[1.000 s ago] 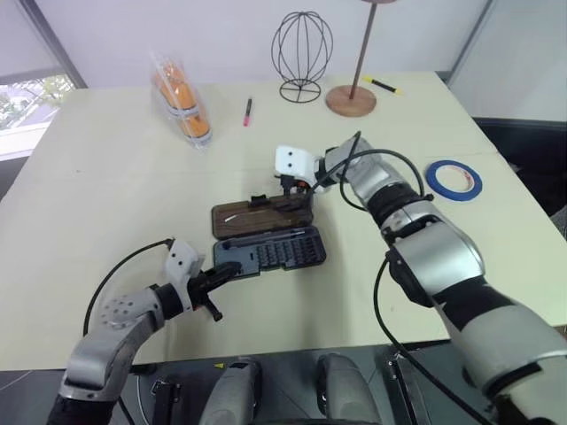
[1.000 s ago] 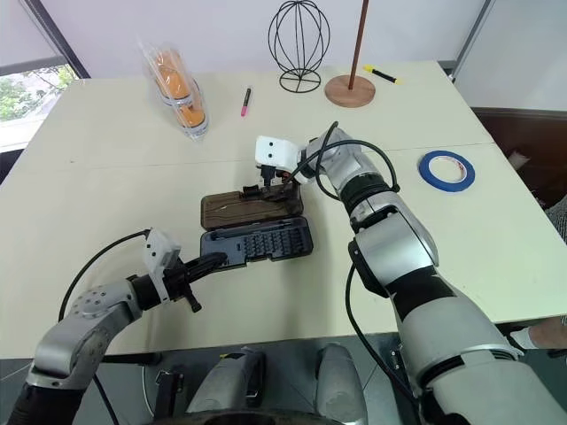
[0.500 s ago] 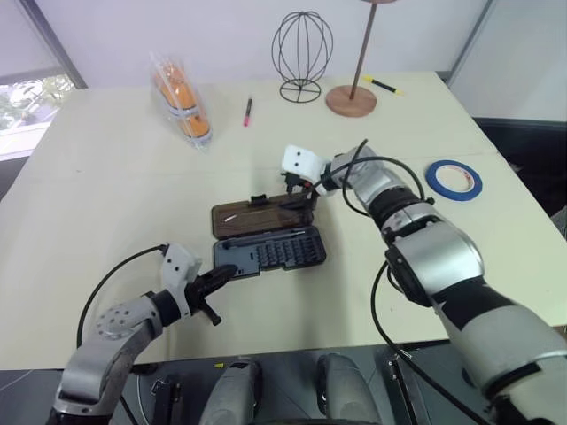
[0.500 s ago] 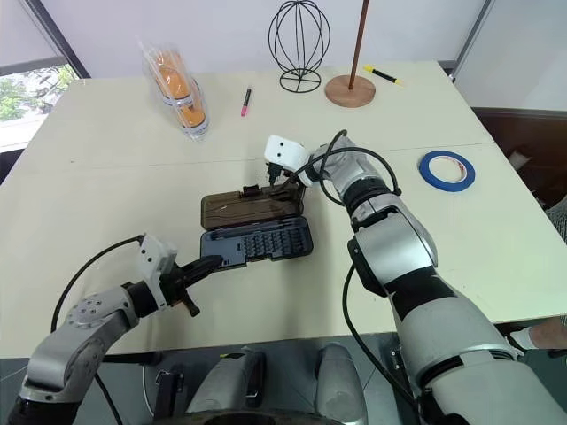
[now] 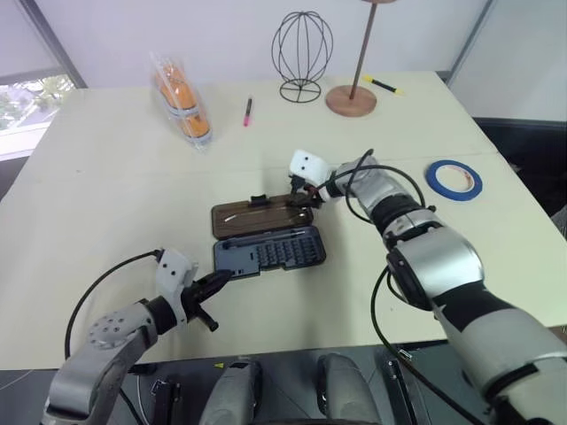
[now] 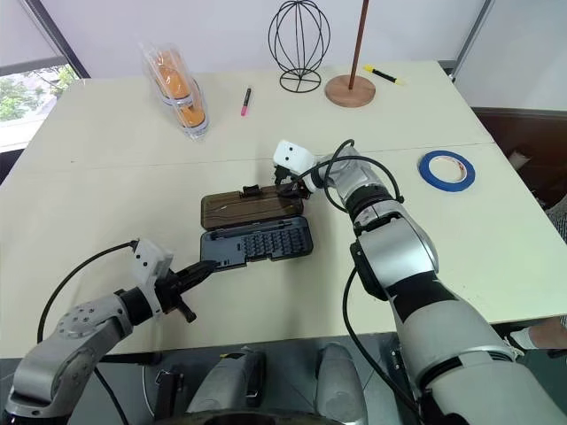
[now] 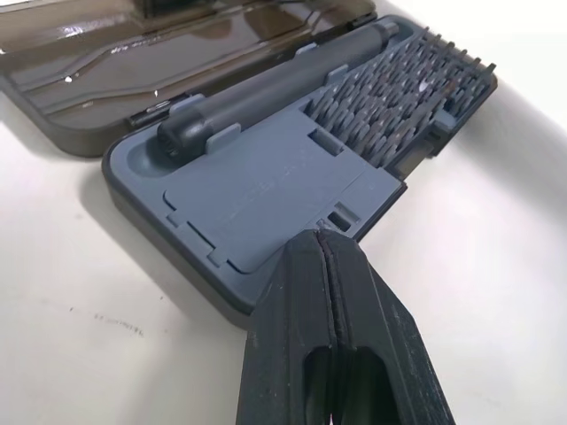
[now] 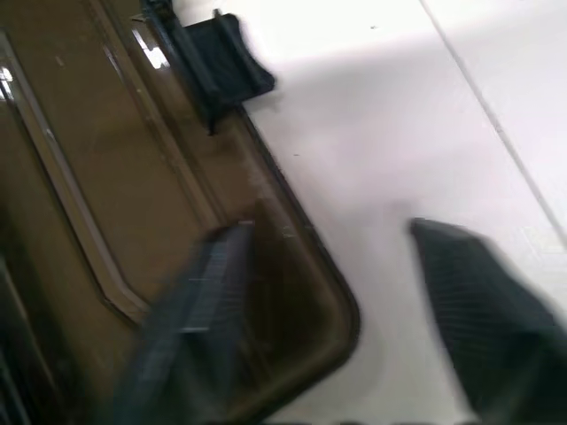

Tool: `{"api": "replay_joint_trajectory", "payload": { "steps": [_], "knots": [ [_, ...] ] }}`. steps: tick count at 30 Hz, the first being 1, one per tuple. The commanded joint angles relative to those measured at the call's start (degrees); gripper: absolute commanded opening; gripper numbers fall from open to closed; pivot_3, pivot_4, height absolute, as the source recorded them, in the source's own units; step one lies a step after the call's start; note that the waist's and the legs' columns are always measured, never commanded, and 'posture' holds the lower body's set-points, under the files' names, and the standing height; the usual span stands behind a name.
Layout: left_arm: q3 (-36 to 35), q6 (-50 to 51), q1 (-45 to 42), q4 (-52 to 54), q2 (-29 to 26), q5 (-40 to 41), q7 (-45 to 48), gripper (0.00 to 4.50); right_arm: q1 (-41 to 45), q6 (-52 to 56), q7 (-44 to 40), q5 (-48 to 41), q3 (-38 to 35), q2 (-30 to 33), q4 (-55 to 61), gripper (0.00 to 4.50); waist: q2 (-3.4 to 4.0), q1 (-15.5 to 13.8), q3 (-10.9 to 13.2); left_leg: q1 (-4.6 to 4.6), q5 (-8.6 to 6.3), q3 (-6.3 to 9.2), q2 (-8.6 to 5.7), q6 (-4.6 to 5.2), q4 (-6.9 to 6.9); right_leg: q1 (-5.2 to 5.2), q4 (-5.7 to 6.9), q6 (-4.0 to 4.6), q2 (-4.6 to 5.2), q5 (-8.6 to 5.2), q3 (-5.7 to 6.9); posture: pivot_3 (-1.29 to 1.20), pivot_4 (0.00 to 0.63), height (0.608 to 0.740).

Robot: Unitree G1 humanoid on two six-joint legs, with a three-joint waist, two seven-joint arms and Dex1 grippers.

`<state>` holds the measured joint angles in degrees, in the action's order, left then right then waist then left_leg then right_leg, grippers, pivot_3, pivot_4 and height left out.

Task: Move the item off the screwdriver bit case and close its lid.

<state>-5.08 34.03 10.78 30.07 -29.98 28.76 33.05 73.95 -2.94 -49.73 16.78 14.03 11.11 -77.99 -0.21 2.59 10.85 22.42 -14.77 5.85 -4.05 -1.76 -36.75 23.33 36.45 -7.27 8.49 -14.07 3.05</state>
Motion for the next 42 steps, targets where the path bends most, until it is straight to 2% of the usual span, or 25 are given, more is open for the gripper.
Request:
{"api": "replay_joint_trajectory", "payload": {
  "steps": [1,3,22,37,40,42],
  "knots": [
    [-0.84,2.61,-1.1,2.83,-0.5,1.13,-1.63,0.0,-0.07,-0.25,0.17,0.09,-0.75,-0.39,0.6,0.98,0.0,-0.01,0.0,0.0,0.0,0.0,0.0,0.0,0.0,0.0,0.0,0.0,0.0,0.0,0.0,0.0,0.15,0.74],
    [-0.94,4.0,-1.65,3.97,-0.54,1.78,-2.42,0.0,-0.41,-0.01,-0.16,0.08,-0.83,-0.4,0.59,0.01,-0.05,0.15,-0.05,-0.05,0.0,0.0,0.01,-0.01,0.0,-0.05,0.0,0.0,-0.01,0.0,0.0,0.0,0.15,0.74],
    [-1.94,7.4,-3.45,5.03,-1.8,3.61,-3.54,0.0,-3.08,-2.77,-1.71,3.67,2.06,1.14,0.87,0.01,-0.06,-0.07,-0.05,-0.09,0.04,0.02,0.02,-0.07,-0.02,-0.09,0.06,0.06,-0.04,0.04,0.0,0.0,0.15,0.74],
    [-2.16,2.92,1.57,3.98,-1.49,1.77,-2.68,0.0,-3.92,-0.78,1.2,6.1,3.47,1.83,-0.16,0.01,-0.02,-0.17,-0.25,-0.15,0.04,0.05,0.02,-0.07,-0.04,-0.19,0.07,0.06,-0.03,0.04,0.01,0.0,0.15,0.74],
    [-1.97,1.92,1.85,3.13,-1.31,1.32,-2.42,0.0,-3.72,-1.04,1.04,6.27,3.46,1.95,-0.14,0.91,-0.01,-0.28,-0.26,-0.15,0.04,0.07,0.02,-0.07,-0.04,-0.2,0.07,0.06,-0.03,0.04,0.02,0.0,0.15,0.74],
    [-1.72,0.98,1.89,2.09,-1.16,0.96,-2.11,0.0,-3.56,-1.03,1.23,6.37,3.43,1.91,-0.12,1.97,0.03,-0.17,-0.3,-0.13,0.04,0.05,0.0,-0.07,-0.05,-0.16,0.07,0.07,-0.02,0.04,0.01,0.0,0.15,0.74]
  ]
}}
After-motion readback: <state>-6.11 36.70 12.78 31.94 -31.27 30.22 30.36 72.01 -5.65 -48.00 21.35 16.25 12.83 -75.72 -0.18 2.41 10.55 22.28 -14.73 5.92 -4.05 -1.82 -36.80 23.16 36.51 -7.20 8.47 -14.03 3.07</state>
